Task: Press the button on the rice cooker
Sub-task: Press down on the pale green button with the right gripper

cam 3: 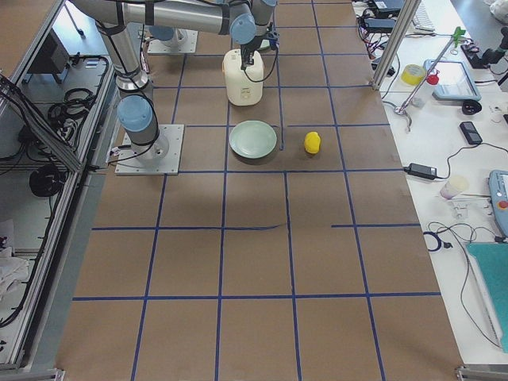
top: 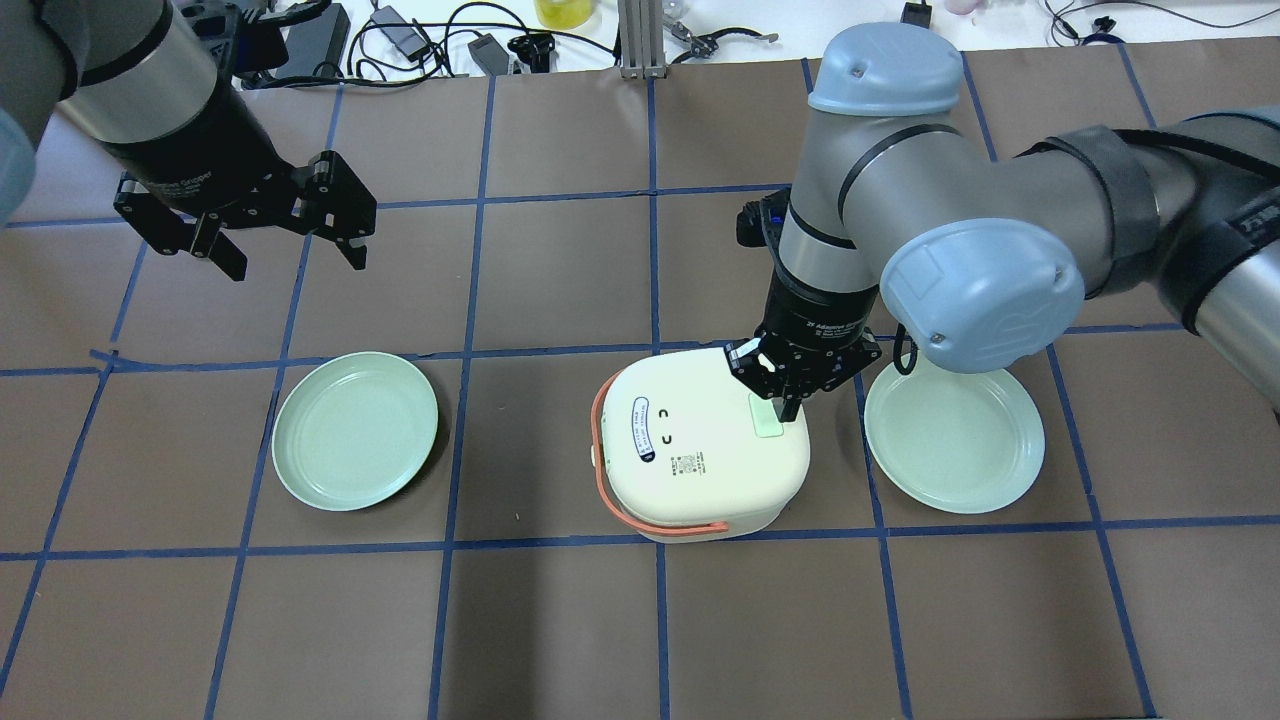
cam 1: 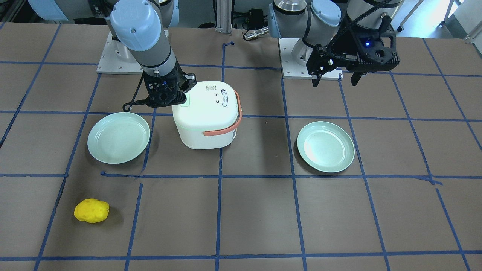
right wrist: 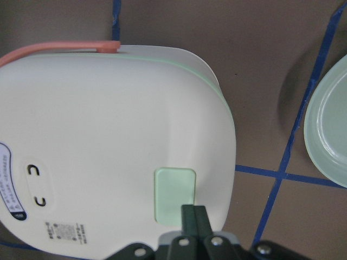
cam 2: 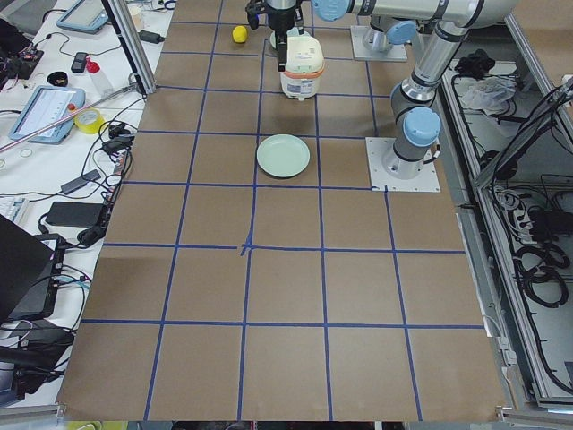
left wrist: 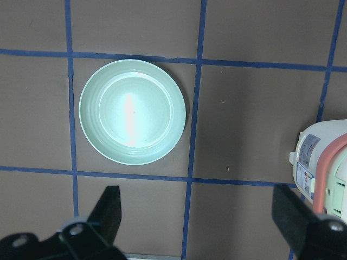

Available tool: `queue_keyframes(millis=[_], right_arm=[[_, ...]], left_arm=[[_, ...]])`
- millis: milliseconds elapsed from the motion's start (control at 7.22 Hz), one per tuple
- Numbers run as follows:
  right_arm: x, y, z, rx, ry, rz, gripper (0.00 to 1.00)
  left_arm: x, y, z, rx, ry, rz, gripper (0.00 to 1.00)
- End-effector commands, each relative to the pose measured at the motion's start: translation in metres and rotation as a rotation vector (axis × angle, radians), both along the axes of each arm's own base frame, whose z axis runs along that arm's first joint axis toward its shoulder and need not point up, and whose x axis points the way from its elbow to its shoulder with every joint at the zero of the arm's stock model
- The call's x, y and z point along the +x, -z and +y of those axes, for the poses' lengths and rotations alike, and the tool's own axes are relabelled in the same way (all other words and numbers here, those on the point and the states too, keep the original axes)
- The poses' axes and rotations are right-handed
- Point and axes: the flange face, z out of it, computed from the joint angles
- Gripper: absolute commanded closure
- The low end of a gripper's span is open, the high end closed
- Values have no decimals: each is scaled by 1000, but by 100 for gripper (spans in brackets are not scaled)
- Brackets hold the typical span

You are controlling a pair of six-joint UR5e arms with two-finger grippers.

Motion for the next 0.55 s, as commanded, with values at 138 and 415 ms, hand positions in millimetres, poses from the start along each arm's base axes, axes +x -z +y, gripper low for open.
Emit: queue_keyframes(millis=[138, 415], right_arm=[[1, -1, 0, -6, -2, -9, 100], [2, 1, 1, 1, -6, -24, 100]], left_arm=[[0, 0, 0, 0, 0, 0, 0], [0, 0, 0, 0, 0, 0, 0]])
